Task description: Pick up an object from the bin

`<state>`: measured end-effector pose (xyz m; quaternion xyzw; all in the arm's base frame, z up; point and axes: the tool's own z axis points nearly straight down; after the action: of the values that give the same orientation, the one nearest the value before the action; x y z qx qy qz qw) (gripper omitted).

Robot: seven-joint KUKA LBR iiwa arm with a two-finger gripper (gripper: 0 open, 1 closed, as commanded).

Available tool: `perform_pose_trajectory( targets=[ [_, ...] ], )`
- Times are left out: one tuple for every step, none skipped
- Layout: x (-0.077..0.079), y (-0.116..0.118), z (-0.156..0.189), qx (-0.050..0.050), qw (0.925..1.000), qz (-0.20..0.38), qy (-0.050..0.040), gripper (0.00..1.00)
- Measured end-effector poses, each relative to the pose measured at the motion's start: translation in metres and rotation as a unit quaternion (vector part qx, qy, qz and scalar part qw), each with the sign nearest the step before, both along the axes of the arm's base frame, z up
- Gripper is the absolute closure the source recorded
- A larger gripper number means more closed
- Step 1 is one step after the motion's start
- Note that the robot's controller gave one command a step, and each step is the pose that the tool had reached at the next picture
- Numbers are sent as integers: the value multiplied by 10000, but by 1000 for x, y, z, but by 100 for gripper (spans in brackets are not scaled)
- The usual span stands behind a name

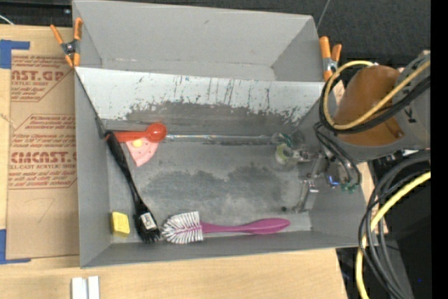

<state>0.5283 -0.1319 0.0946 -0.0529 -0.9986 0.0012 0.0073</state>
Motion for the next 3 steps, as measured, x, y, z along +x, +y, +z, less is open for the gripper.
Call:
perform_pose_trajectory(
  targets=[
    [-35, 43, -19, 16, 9991, 431, 2, 0],
    [-36, 35, -21, 30, 9990, 437, -9, 0],
    [-42, 37, 0, 13, 9959, 906, 27, 0]
  ],
)
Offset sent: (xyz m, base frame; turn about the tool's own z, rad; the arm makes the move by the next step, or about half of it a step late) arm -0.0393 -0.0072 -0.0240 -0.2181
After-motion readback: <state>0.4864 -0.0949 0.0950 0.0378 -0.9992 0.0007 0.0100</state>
